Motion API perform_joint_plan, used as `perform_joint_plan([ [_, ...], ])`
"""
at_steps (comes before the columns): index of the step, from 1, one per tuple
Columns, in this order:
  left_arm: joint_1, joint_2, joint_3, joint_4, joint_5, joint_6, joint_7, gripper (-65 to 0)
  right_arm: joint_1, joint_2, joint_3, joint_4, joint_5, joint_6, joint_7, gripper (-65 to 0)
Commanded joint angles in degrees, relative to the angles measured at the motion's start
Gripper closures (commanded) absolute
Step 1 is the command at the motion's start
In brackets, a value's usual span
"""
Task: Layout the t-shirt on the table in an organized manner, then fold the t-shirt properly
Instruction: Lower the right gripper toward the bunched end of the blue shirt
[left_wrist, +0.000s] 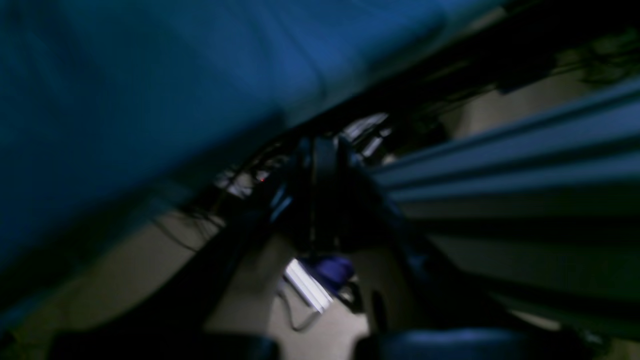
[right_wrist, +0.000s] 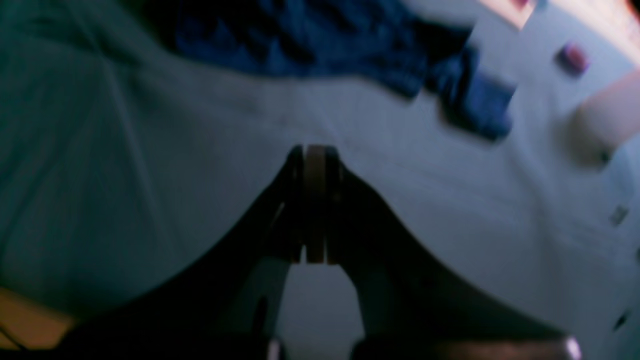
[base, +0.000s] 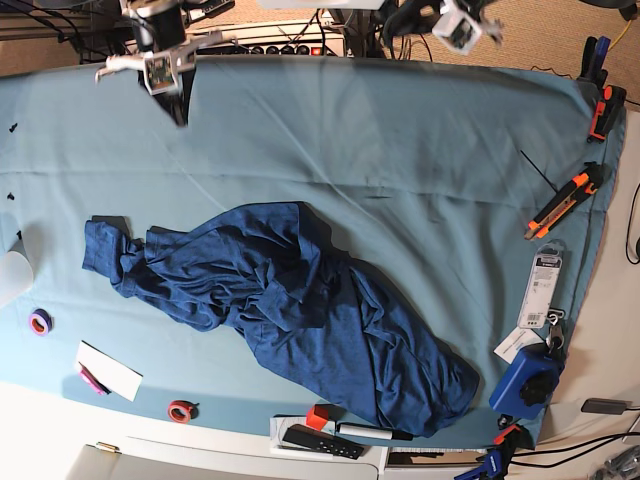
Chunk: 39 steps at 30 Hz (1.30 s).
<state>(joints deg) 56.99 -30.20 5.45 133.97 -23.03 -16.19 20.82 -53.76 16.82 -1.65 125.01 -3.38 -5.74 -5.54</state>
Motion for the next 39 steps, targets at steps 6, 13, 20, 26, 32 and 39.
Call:
perform_joint_plan([
  [6,-7.5,0.0,-0.1,1.0,-0.5,-0.4,-1.3,0.0,7.3,0.2,0.2,1.1,-1.2,-0.5,1.0,0.0],
  [13,-14.2,0.1,-0.1,1.0,1.3,-0.4,-1.3,0.0,18.2,-1.2,0.2,1.1,-11.0,-0.1,-5.5,0.0],
  [20,-19.2,1.8,-0.1,1.0,6.0,-0.4,-1.3,0.0,26.0,-3.7,0.2,1.1,-13.2,0.0,-8.5,0.0],
  [26,-23.1,2.0,-0.1,1.0,7.1,-0.2,-1.2,-9.8,28.5,-6.7,0.2,1.1,-12.5,3.8,-9.4,-20.2],
  [32,-26.0,2.1,-0.1,1.0,17.1,6.4,-1.1,-20.5,28.7,-6.8,0.2,0.9,-12.1,3.8,-9.8,-21.2],
  [39,-27.5,2.1,-0.1,0.9,26.0,15.1,0.4,-20.5,28.7,-6.8,0.2,0.9,-12.1,3.8,-9.9,-21.2],
])
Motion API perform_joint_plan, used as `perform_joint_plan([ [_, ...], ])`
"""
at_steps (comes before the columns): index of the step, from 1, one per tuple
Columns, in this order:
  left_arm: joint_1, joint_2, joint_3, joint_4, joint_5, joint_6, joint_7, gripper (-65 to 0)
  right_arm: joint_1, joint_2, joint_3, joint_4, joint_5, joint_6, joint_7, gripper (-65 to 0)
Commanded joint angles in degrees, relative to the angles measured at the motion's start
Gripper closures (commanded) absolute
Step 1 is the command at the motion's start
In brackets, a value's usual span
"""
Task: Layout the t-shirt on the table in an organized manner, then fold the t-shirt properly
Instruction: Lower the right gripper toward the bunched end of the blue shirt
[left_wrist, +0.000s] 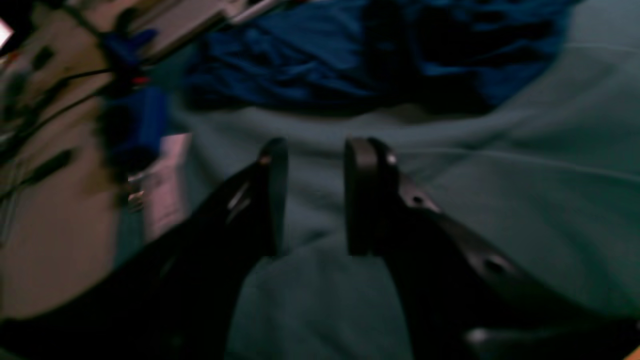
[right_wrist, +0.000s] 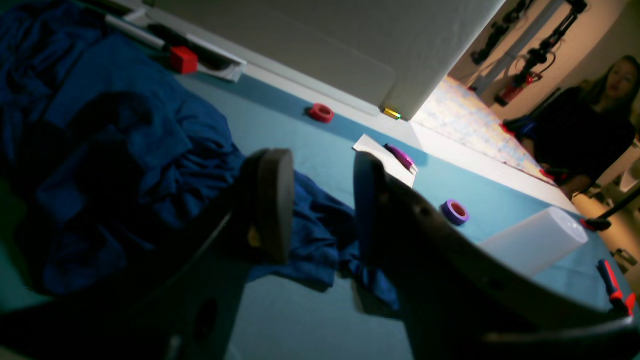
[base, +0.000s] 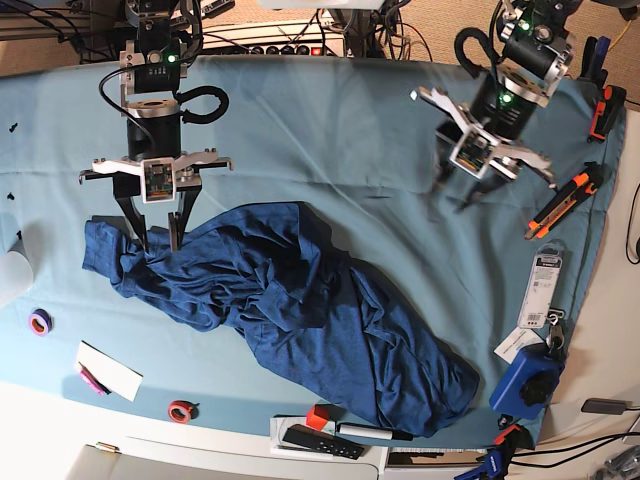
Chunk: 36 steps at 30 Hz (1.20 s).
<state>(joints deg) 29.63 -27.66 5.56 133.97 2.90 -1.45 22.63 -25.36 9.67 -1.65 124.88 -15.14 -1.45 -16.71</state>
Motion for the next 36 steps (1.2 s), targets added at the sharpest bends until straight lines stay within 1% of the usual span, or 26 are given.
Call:
perform_joint_plan([
  [1,-0.1,-0.4,-0.2,0.9,1.8,1.8,-0.9,-20.5,0.4,0.3,0.2,1.0,-0.3,-0.5,1.3,-21.2],
  [7,-0.3,-0.4,-0.2,0.9,13.1,9.2,0.2,-20.5,1.8,0.3,0.2,1.0,-0.3,-0.5,0.6,-21.2],
  [11,-2.4,-0.4,-0.2,-0.2,16.7,10.4,1.7,-20.4,3.0,0.3,0.2,1.0,-0.3,-0.5,0.2,-21.2],
  [13,-4.6,-0.4,-0.2,-2.6,16.8,11.9,2.2,-20.4,3.4,0.3,0.2,1.0,-0.3,-0.5,-0.4,-21.2],
  [15,-6.7,-0.4,-0.2,-6.1,15.9,12.2,2.3,-20.4,3.6,0.3,0.2,1.0,-0.3,-0.5,-0.7,-21.2],
  [20,-11.0,-0.3,-0.2,-16.6,8.5,11.9,2.2,-20.5,3.7,0.3,0.2,1.0,-0.3,-0.5,-0.7,-21.2],
  [22,-12.2,0.1,-0.2,-19.3,7.3,11.7,2.2,-20.5,4.2,0.3,0.2,1.0,-0.3,-0.5,-0.8,-21.2],
  [23,-12.5,0.0,-0.2,-19.9,6.3,11.0,2.3,-20.4,4.6,0.3,0.2,0.8,-0.3,-0.5,-0.8,-21.2],
  [27,-13.0,0.1,-0.2,-19.7,1.2,6.0,1.8,-20.4,7.2,0.3,0.2,-2.8,-0.3,-0.5,-0.9,-21.2],
  [31,-14.1,0.4,-0.2,-19.7,-4.1,1.3,1.8,-20.4,10.6,0.3,0.2,-11.6,-0.3,-0.5,-0.8,-21.2],
  [34,-14.3,1.1,-0.2,-19.7,-5.1,0.8,1.8,-20.4,13.7,0.3,0.2,-19.0,-0.3,-0.3,-0.5,-21.3],
  [35,-14.3,1.3,-0.2,-19.7,-5.2,-0.1,1.8,-20.4,14.7,0.3,0.2,-21.0,-0.3,0.5,-0.4,-23.0],
  [36,-14.2,1.3,-0.2,-19.7,-5.2,-0.3,1.8,-20.4,15.7,0.3,0.2,-22.6,0.0,1.9,-0.4,-26.2],
])
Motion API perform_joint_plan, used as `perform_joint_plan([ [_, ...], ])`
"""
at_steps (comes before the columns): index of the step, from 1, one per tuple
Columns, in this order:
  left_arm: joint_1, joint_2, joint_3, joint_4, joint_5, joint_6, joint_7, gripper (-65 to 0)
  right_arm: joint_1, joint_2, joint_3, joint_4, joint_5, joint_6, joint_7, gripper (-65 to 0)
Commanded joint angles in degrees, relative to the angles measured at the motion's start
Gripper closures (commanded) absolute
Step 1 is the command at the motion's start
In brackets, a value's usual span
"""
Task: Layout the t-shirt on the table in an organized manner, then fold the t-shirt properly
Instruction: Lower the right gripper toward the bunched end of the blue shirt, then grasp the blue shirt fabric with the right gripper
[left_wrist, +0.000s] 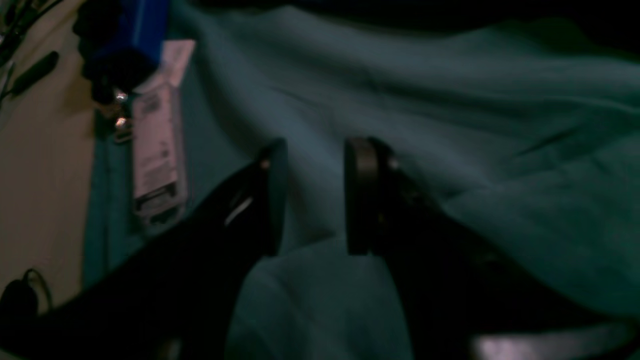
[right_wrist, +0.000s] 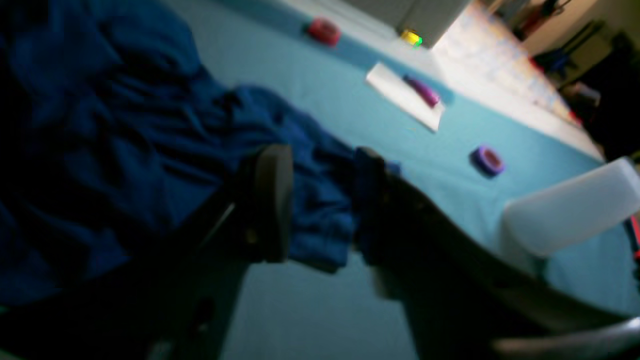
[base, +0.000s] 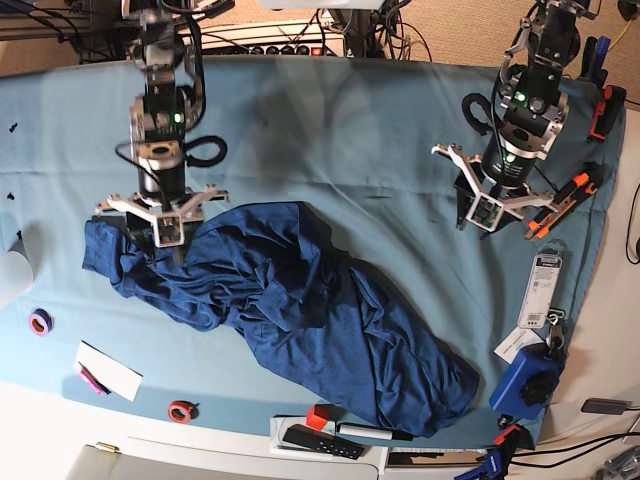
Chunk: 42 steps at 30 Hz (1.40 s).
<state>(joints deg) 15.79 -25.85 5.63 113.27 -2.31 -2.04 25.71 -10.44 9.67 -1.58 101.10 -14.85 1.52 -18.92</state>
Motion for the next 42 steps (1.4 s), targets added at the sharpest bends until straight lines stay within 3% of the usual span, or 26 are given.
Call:
perform_joint_plan([
  [1,-0.4,-0.5,-0.2,1.0,-0.5,-0.3,-1.3,-20.4,1.7,0.3,0.1,0.0,1.0,0.4,1.7,-29.4],
  [4,-0.4,-0.5,-0.2,1.0,-1.6,-1.0,-1.3,-20.4,4.1,0.1,0.1,-1.5,6.6,3.2,0.8,-32.7],
  [10,-0.4,-0.5,-0.2,1.0,-1.6,-1.0,-1.3,-20.4,8.6,-4.4,0.1,-1.5,12.3,4.3,-0.9,-32.7],
  [14,-0.4,-0.5,-0.2,1.0,-1.6,-1.0,-1.3,-20.4,10.4,-7.1,0.1,-1.5,12.9,7.6,-2.2,-32.7],
  [24,-0.4,-0.5,-0.2,1.0,-1.6,-1.0,-1.3,-20.4,15.3,-8.8,0.0,-12.4,15.1,8.5,-1.7,-32.7],
  [28,-0.5,-0.5,-0.2,1.0,-1.6,-1.0,-1.3,-20.5,16.4,-10.9,0.0,-12.3,15.5,12.4,-1.9,-32.7],
  [33,-0.6,-0.5,-0.2,1.0,-1.6,-1.0,-1.7,-20.4,16.5,-12.0,-4.5,-12.3,15.3,12.3,-2.2,-32.7],
  [38,-0.6,-0.5,-0.2,1.0,-1.6,-1.0,-1.7,-20.4,16.5,-12.1,-8.9,-12.3,11.8,8.6,-3.3,-32.7],
  [42,-0.6,-0.5,-0.2,1.0,-1.6,-1.0,-1.7,-20.4,16.5,-12.0,-8.8,-13.1,8.7,7.6,-5.4,-32.7],
])
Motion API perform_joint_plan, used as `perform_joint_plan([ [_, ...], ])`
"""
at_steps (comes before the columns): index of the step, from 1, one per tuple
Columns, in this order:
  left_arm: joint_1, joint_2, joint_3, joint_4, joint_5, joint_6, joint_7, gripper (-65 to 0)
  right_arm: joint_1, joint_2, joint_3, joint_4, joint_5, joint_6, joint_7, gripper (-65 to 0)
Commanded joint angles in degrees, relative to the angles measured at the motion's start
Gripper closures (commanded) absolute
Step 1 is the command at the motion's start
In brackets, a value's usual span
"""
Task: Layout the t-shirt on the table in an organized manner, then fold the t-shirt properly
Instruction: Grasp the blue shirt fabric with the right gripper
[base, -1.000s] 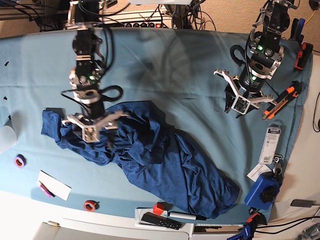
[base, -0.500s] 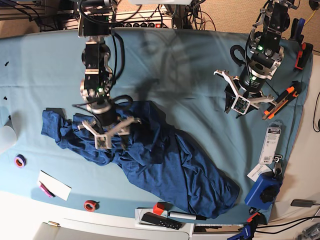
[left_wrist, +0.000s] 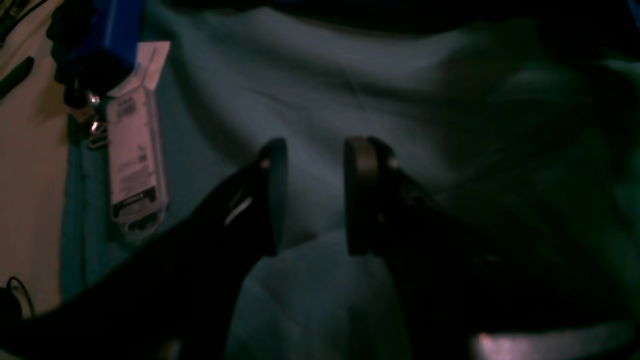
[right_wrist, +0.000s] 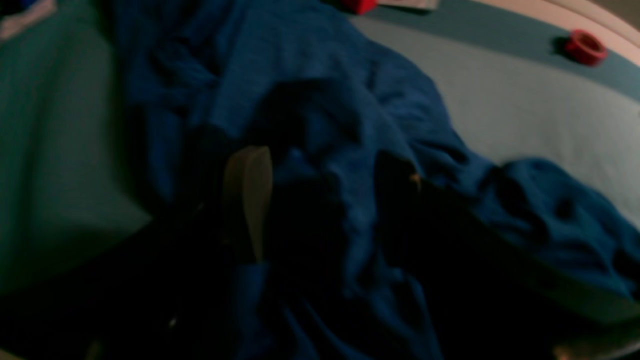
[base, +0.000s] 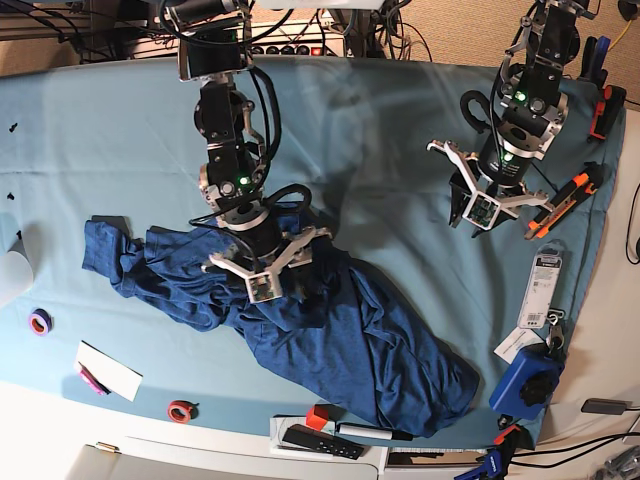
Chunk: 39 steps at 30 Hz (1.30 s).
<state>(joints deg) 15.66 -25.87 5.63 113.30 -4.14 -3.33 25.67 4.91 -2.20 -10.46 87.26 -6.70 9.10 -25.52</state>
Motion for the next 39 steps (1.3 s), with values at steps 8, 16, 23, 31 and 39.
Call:
perform_joint_plan([
  [8,-0.6,-0.5,-0.2,1.0,0.3,0.3,-1.7,-20.5,2.3,-0.2,0.1,-6.9,-1.3,-0.4,5.0,-35.2],
  [16,-0.6,-0.5,-0.2,1.0,0.3,0.3,-1.7,-20.4,4.0,-0.2,0.0,-7.2,-1.3,-0.3,7.3,-23.2],
  [23,-0.6,-0.5,-0.2,1.0,0.3,0.3,-1.7,-20.4,4.3,-0.2,0.0,-7.2,-1.3,-0.3,7.0,0.0],
  [31,-0.6,-0.5,-0.2,1.0,0.3,0.3,-1.7,-20.4,3.8,0.0,0.0,1.2,-1.9,3.2,-2.8,0.0],
  [39,-0.6,-0.5,-0.2,1.0,0.4,0.2,-1.7,-20.4,-4.4,0.4,0.0,22.6,-0.6,3.2,-12.5,0.0],
])
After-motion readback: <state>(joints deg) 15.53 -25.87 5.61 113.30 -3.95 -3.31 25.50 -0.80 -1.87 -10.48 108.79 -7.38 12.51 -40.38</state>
